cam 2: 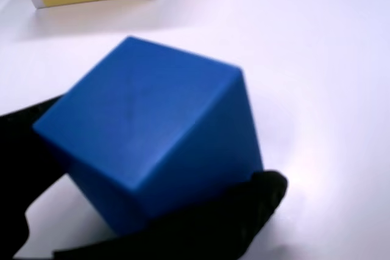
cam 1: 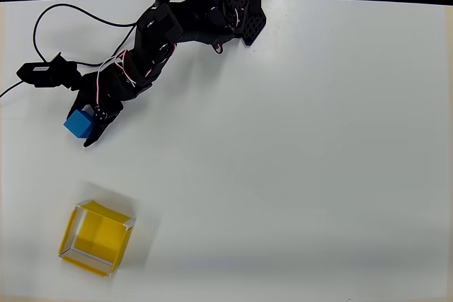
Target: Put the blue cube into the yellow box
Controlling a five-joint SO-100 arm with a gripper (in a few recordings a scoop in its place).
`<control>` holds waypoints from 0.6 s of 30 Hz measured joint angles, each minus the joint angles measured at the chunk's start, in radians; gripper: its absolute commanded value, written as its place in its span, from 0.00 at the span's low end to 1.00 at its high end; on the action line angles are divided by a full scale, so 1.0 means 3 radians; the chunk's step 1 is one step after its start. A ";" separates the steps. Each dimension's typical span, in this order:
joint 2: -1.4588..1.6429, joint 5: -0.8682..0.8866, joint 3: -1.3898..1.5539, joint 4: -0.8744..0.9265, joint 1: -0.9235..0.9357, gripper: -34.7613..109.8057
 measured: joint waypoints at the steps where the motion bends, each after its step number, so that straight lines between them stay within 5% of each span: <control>1: 0.0000 -0.0020 0.0020 0.0000 -0.0020 0.39; 18: 0.0112 -0.0205 -0.0194 0.0307 -0.0056 0.35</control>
